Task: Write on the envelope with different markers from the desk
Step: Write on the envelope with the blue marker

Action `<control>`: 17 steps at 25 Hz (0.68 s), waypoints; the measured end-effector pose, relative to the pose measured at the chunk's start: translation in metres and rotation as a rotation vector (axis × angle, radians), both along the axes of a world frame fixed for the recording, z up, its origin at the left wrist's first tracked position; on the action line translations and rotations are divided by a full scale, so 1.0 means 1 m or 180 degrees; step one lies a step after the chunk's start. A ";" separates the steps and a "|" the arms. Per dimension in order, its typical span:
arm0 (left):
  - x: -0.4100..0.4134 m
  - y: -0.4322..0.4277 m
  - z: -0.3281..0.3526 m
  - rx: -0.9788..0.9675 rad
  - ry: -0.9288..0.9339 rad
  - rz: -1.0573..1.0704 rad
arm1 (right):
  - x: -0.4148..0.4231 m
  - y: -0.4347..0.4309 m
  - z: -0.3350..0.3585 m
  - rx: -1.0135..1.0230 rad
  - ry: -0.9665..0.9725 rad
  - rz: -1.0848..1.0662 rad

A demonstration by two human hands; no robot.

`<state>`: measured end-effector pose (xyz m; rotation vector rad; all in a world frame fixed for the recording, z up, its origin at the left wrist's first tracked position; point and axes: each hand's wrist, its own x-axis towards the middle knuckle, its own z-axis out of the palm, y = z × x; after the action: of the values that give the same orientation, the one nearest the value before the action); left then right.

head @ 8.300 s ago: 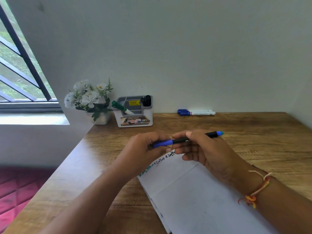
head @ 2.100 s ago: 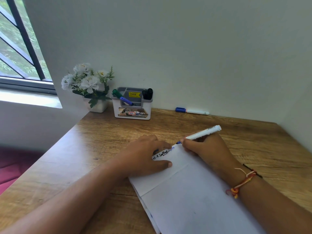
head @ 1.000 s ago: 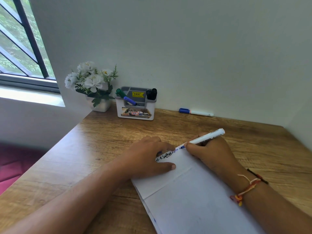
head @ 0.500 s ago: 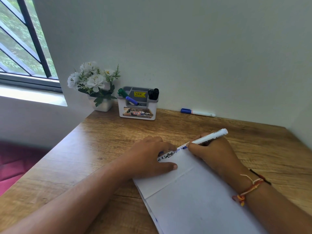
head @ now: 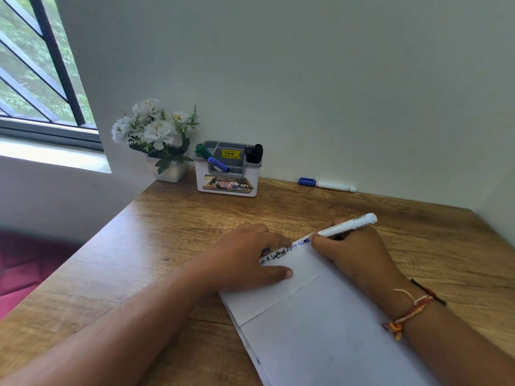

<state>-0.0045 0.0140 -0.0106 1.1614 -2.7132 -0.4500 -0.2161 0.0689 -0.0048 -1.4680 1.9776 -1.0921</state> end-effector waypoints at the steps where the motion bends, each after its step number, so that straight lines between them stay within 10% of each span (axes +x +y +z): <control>1: 0.000 0.000 0.000 0.0005 -0.0001 0.0006 | 0.000 0.000 0.000 0.0022 -0.0006 0.0000; 17: 0.000 0.000 0.000 0.0025 0.0020 0.0018 | -0.002 0.000 0.000 0.0036 -0.0215 -0.0123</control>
<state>-0.0040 0.0139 -0.0107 1.1673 -2.7045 -0.4634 -0.2185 0.0689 -0.0044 -1.3745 1.9698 -1.1298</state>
